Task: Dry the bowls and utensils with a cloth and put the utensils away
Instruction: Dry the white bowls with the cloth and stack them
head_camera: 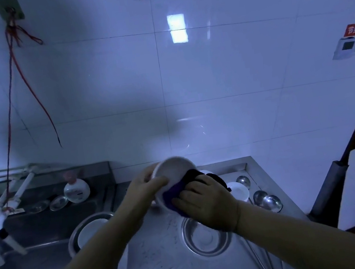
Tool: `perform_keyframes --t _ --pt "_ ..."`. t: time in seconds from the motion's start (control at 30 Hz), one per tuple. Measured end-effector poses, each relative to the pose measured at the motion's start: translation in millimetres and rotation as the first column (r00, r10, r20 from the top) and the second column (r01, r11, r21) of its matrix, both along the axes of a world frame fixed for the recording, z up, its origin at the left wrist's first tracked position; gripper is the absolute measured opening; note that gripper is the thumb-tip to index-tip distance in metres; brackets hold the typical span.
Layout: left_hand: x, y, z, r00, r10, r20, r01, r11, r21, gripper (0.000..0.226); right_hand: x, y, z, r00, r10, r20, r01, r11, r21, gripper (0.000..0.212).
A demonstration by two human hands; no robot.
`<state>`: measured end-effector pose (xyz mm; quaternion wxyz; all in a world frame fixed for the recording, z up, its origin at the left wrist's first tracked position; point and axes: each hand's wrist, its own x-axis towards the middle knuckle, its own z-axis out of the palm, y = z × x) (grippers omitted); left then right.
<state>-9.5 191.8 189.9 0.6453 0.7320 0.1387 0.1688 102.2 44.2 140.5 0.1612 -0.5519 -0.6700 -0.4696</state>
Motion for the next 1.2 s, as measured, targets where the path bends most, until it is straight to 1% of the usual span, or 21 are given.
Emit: perform_keyframes --t 0.03,0.1,0.17,0.2,0.23,0.3,0.37,0.43,0.47,0.53,0.6,0.67,0.73,0.8,0.87,0.9,0.93,1.0,1.1,1.2 --pt "0.3 -8.5 -6.7 0.996 0.079 0.044 -0.076 0.995 -0.059 0.038 -6.8 3.8 3.3 0.997 -0.058 -0.05 0.061 0.997 0.055 0.008" --pt "2.1 -29.9 -19.8 0.958 0.241 0.156 -0.225 0.968 -0.108 0.028 -21.4 12.1 8.0 0.978 -0.128 -0.163 0.153 0.977 0.148 0.011" --pt "2.5 -45.0 -25.1 0.904 0.341 0.257 -0.321 0.94 -0.117 0.024 -33.6 16.6 6.6 0.959 -0.137 -0.248 0.182 0.969 0.168 0.013" --pt "1.8 -47.5 -24.9 0.887 0.359 0.291 -0.342 0.933 -0.11 0.024 -37.7 16.5 4.0 0.953 -0.137 -0.27 0.183 0.971 0.155 0.014" --pt "0.9 -47.0 -24.0 0.879 0.359 0.313 -0.352 0.933 -0.081 0.023 -39.0 14.6 0.9 0.951 -0.135 -0.28 0.179 0.974 0.14 0.016" --pt "-0.8 -41.2 -21.9 0.894 0.316 0.317 -0.341 0.94 0.025 0.02 -33.4 7.5 -3.8 0.962 -0.107 -0.252 0.142 0.982 0.123 0.016" --pt "-1.3 -34.5 -18.9 0.926 0.243 0.288 -0.285 0.952 0.112 0.017 -20.4 -0.9 -6.2 0.987 -0.052 -0.155 0.067 0.994 0.09 0.011" --pt "-2.7 -27.4 -12.9 0.963 0.153 0.223 -0.191 0.968 0.16 0.015 -4.8 -8.9 -4.8 0.999 0.023 -0.047 -0.022 0.999 0.026 0.009" --pt "-3.2 -22.8 -8.7 0.98 0.102 0.171 -0.132 0.975 0.178 0.02 2.9 -12.3 -2.6 0.998 0.065 0.003 -0.065 0.998 -0.008 0.01" --pt "-3.4 -12.7 0.5 0.998 -0.028 0.059 0.018 0.986 0.165 0.025 14.7 -16.6 3.0 0.988 0.138 0.075 -0.133 0.988 -0.076 0.015" --pt "-4.0 -3.8 6.2 0.991 -0.133 -0.006 0.133 0.984 0.121 0.026 18.1 -16.9 7.3 0.983 0.152 0.1 -0.141 0.983 -0.115 0.015" --pt "-3.7 -0.4 4.2 0.994 -0.105 0.01 0.105 0.994 0.025 0.028 13.6 -13.9 9.1 0.994 0.088 0.071 -0.081 0.993 -0.084 0.009" --pt "0.0 -7.4 -7.8 0.999 0.002 0.051 0.002 0.997 -0.077 0.034 1.5 -8.6 11.0 0.998 -0.036 -0.06 0.036 0.999 0.01 0.009" --pt "4.6 -22.0 -22.0 0.986 0.108 0.124 -0.102 0.993 -0.06 0.032 -15.0 0.4 11.4 0.967 -0.121 -0.225 0.144 0.985 0.09 0.015" --pt "7.0 -31.2 -27.7 0.959 0.201 0.199 -0.202 0.979 -0.016 0.031 -31.5 8.9 7.9 0.931 -0.149 -0.333 0.194 0.975 0.106 0.018" --pt "7.2 -30.9 -27.4 0.951 0.219 0.219 -0.227 0.974 0.014 0.032 -37.3 11.1 5.6 0.913 -0.145 -0.381 0.196 0.976 0.098 0.018" --pt "6.7 -28.2 -26.3 0.95 0.214 0.225 -0.232 0.971 0.053 0.031 -40.3 11.4 3.5 0.898 -0.134 -0.419 0.182 0.98 0.077 0.019" --pt "4.1 -19.0 -25.0 0.962 0.184 0.201 -0.212 0.969 0.127 0.028 -38.6 5.8 0.6 0.893 -0.101 -0.439 0.103 0.994 -0.018 0.026" --pt "0.8 -7.7 -23.2 0.975 0.149 0.167 -0.181 0.964 0.193 0.029 -22.4 -7.3 3.8 0.929 -0.044 -0.368 -0.04 0.975 -0.217 0.035" --pt "-1.1 -3.7 -19.2 0.985 0.097 0.139 -0.129 0.962 0.24 0.032 -4.4 -13.8 12.5 0.952 -0.02 -0.307 -0.076 0.951 -0.3 0.036"
